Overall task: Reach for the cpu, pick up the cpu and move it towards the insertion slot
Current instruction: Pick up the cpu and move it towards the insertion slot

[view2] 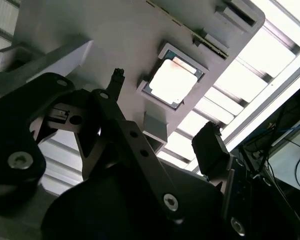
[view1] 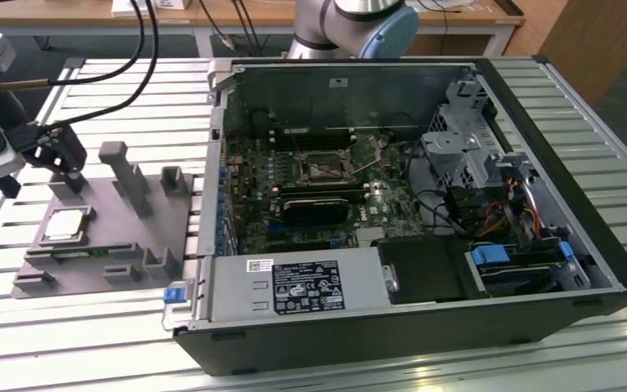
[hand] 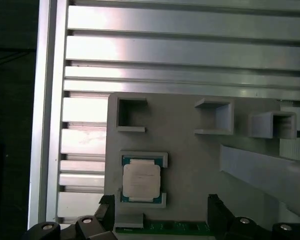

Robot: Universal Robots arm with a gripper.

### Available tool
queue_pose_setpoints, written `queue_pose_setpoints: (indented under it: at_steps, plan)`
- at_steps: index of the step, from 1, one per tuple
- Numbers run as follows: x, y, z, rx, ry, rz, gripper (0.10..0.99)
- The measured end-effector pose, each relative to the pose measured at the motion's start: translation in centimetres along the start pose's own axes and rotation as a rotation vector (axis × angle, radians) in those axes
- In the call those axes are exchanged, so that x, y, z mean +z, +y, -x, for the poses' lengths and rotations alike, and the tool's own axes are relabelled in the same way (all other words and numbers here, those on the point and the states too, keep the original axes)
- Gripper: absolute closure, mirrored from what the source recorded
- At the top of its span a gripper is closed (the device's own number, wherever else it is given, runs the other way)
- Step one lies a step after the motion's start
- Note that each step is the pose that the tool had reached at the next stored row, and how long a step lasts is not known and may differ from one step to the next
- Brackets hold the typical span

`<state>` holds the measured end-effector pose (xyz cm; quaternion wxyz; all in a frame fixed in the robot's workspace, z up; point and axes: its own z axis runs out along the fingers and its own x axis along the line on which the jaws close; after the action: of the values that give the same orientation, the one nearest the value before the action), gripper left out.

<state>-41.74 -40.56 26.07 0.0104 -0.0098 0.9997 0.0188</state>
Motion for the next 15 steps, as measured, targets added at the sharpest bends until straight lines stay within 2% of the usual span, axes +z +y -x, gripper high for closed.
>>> queue_pose_setpoints:
  at_steps: [15]
  plan:
    - [2.6, -0.09, -0.37, 0.012, -0.0011, -0.001, 0.263]
